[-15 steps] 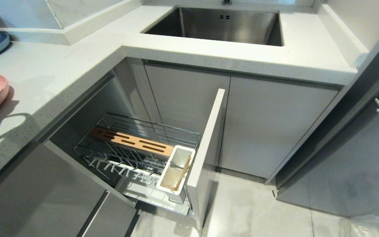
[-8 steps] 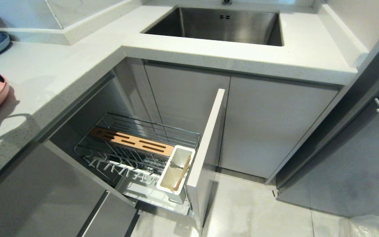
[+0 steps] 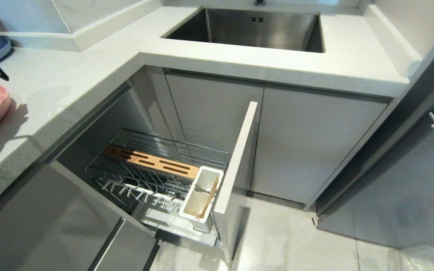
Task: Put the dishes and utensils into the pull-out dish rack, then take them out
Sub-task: Take the chopsticks out of the cupboard, then take the spoon out of the cupboard
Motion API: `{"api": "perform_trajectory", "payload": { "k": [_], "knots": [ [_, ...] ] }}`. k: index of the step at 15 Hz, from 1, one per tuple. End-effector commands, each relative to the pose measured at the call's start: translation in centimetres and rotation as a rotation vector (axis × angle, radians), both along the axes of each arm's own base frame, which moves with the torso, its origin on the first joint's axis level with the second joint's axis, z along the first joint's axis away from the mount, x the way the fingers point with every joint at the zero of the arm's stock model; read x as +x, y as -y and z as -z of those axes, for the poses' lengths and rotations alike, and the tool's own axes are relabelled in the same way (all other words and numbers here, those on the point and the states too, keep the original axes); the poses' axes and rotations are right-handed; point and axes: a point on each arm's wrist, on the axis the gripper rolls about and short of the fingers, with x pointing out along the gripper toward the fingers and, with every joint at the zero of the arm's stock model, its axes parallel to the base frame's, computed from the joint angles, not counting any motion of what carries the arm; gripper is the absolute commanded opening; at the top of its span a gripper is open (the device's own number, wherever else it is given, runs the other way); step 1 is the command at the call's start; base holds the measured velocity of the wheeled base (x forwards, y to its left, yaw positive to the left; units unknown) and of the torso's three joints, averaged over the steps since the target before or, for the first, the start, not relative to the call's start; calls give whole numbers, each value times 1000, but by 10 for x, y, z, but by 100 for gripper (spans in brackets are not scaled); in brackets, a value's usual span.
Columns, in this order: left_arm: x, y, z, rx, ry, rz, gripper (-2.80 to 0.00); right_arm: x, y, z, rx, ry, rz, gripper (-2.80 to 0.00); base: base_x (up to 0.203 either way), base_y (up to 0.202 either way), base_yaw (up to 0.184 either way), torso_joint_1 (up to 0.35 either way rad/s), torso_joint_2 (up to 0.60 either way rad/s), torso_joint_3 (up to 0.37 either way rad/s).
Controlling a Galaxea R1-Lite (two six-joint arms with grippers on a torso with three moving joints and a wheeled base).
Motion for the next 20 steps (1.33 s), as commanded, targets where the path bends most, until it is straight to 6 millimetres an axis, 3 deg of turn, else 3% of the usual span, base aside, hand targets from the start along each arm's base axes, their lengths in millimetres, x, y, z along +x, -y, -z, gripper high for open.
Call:
{"api": "perform_trajectory", "payload": {
  "k": [1, 4, 5, 11, 15, 18, 20],
  "knots": [
    [-11, 5, -6, 3, 28, 5, 0, 0, 0, 0, 0, -2, 0, -280, 0, 0, 0, 0, 0, 0],
    [-30, 11, -17, 24, 76, 12, 0, 0, 0, 0, 0, -2, 0, -280, 0, 0, 0, 0, 0, 0],
    [-38, 13, -20, 32, 95, 10, -280, 0, 0, 0, 0, -2, 0, -280, 0, 0, 0, 0, 0, 0],
    [-95, 28, -44, 96, 234, 56, -280, 0, 0, 0, 0, -2, 0, -280, 0, 0, 0, 0, 0, 0],
    [-143, 45, -60, 195, 356, 225, -280, 0, 0, 0, 0, -2, 0, -280, 0, 0, 0, 0, 0, 0],
    [-156, 55, -63, 237, 389, 433, -280, 0, 0, 0, 0, -2, 0, -280, 0, 0, 0, 0, 0, 0],
    [-151, 62, -61, 233, 380, 584, -280, 0, 0, 0, 0, -2, 0, -280, 0, 0, 0, 0, 0, 0]
  ]
}}
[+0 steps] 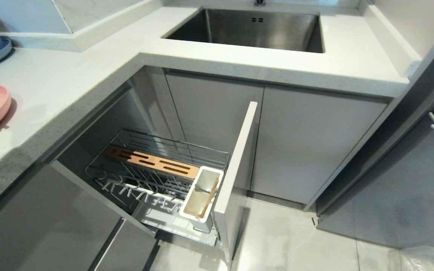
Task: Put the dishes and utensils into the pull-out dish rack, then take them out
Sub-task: Take the spoon out of the cupboard
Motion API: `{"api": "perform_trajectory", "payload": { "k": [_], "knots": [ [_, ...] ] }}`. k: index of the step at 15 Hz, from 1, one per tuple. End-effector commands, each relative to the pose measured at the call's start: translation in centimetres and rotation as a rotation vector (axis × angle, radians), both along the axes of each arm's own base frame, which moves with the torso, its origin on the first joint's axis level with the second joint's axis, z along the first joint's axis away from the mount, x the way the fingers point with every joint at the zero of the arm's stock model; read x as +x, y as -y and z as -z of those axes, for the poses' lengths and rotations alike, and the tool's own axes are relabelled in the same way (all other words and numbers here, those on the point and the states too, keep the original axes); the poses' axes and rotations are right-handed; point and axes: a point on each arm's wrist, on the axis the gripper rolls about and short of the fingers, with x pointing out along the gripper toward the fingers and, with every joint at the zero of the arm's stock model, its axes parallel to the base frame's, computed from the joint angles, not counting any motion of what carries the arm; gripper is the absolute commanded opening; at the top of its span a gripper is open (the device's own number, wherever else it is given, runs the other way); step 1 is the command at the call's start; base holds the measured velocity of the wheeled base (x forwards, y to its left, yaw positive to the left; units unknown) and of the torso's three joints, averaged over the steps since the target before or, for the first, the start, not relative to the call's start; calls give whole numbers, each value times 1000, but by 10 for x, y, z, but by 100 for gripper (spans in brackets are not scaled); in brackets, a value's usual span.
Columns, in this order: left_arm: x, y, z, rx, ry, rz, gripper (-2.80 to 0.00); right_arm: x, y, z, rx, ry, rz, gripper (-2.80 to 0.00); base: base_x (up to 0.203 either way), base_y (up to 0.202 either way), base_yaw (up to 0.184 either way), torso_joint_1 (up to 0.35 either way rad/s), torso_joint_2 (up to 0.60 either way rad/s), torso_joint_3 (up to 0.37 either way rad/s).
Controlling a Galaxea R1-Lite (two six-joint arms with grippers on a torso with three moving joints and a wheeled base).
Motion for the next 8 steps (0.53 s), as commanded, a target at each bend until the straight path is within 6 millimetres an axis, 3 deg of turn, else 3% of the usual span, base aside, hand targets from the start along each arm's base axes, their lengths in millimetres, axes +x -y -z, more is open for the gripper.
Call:
{"api": "perform_trajectory", "payload": {
  "k": [1, 4, 8],
  "knots": [
    [8, 7, 4, 13, -46, 96, -280, 0, 0, 0, 1, -2, 0, -280, 0, 0, 0, 0, 0, 0],
    [49, 23, 22, 38, -221, 176, -280, 0, 0, 0, 1, -2, 0, -280, 0, 0, 0, 0, 0, 0],
    [106, 53, 64, 57, -561, 222, -280, 0, 0, 0, 1, -2, 0, -280, 0, 0, 0, 0, 0, 0]
  ]
}}
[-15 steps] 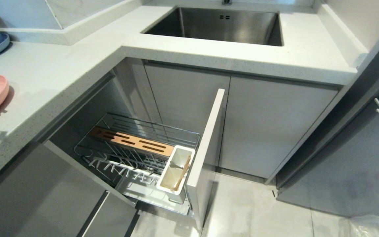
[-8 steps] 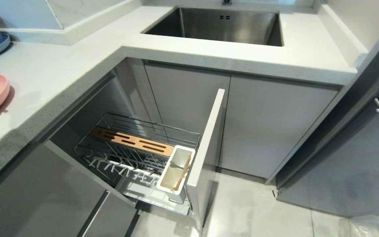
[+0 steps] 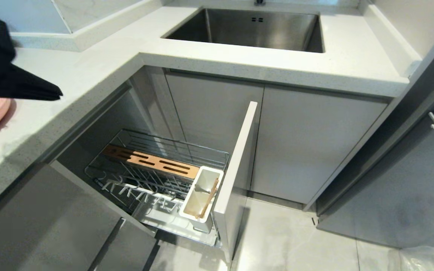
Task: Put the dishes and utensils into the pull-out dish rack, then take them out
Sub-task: Take the spoon out of the cupboard
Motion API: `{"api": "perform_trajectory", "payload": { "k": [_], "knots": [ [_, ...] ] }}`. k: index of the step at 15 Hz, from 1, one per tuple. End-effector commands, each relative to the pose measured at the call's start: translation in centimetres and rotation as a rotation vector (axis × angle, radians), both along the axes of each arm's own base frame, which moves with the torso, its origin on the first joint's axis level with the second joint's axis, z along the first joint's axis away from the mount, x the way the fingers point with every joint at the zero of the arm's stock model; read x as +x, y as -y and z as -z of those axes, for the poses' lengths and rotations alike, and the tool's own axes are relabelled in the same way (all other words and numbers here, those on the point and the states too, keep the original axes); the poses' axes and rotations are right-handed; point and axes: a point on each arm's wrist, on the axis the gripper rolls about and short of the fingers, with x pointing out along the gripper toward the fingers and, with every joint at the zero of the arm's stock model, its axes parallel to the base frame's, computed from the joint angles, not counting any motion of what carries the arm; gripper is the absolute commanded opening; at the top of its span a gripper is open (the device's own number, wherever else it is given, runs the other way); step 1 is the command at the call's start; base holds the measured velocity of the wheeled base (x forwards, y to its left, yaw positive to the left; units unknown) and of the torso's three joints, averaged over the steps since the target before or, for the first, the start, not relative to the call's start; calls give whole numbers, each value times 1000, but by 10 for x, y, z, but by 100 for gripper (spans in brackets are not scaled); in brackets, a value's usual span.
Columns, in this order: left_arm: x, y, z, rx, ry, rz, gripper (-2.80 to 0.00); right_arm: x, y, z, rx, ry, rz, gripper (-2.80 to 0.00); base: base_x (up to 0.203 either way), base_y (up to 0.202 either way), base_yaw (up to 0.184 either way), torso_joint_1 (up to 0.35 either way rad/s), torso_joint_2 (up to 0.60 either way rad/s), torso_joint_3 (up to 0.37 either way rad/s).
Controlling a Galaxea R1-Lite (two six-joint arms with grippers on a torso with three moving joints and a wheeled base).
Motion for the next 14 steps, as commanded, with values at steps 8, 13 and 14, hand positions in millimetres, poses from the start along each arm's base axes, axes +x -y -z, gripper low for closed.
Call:
{"api": "perform_trajectory", "payload": {
  "k": [8, 13, 14],
  "knots": [
    [106, 75, 90, 175, -361, 140, -280, 0, 0, 0, 0, -2, 0, -280, 0, 0, 0, 0, 0, 0],
    [132, 99, 127, 223, -351, 167, -280, 0, 0, 0, 0, -2, 0, -280, 0, 0, 0, 0, 0, 0],
    [135, 102, 135, 233, -367, 169, -280, 0, 0, 0, 0, -2, 0, -280, 0, 0, 0, 0, 0, 0]
  ]
}}
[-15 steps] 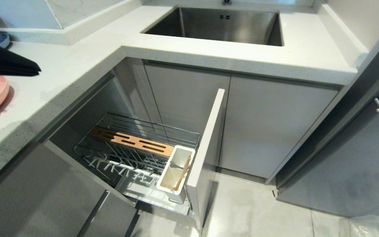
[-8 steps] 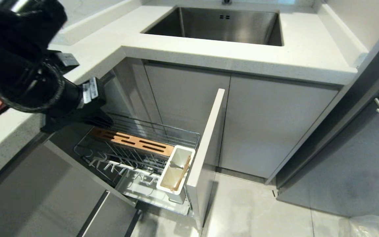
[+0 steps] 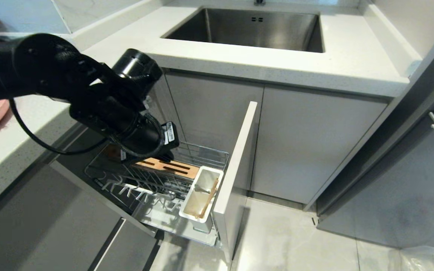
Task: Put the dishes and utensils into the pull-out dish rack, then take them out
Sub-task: Take the spoon out of the cupboard
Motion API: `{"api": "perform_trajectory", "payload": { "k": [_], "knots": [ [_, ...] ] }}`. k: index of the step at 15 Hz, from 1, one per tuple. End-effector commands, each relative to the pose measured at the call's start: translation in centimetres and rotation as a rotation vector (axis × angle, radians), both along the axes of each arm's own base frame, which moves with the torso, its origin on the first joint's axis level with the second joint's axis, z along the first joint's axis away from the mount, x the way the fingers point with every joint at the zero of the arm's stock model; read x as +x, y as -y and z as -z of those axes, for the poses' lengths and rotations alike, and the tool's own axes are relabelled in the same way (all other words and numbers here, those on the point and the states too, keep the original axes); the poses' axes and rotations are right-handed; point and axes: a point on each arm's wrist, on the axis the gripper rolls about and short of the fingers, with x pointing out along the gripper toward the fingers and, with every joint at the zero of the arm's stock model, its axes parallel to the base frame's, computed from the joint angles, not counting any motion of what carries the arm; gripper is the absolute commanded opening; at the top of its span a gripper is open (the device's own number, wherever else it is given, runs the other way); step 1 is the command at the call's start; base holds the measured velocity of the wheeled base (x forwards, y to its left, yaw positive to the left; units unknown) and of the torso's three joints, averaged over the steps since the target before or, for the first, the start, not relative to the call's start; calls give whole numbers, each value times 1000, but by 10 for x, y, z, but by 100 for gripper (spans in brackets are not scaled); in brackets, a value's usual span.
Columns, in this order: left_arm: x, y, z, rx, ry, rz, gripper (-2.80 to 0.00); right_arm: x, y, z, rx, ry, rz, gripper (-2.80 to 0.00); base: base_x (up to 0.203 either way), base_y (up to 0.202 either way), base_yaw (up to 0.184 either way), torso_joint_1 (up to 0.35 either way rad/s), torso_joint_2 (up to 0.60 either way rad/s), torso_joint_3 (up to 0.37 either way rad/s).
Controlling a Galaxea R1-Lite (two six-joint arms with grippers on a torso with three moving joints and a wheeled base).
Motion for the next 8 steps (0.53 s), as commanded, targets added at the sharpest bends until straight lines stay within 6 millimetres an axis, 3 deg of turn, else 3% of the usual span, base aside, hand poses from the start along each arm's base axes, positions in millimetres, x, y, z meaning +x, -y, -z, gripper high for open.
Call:
{"api": "perform_trajectory", "payload": {
  "k": [1, 5, 6, 8],
  "knots": [
    [7, 6, 18, 23, -45, 1, -280, 0, 0, 0, 0, -2, 0, -280, 0, 0, 0, 0, 0, 0],
    [13, 15, 39, 42, -82, 15, -280, 0, 0, 0, 0, -2, 0, -280, 0, 0, 0, 0, 0, 0],
    [13, 19, 41, 39, -82, 22, 0, 0, 0, 0, 0, -2, 0, -280, 0, 0, 0, 0, 0, 0],
    [14, 24, 45, 41, -87, 33, 0, 0, 0, 0, 0, -2, 0, -280, 0, 0, 0, 0, 0, 0]
  ]
}}
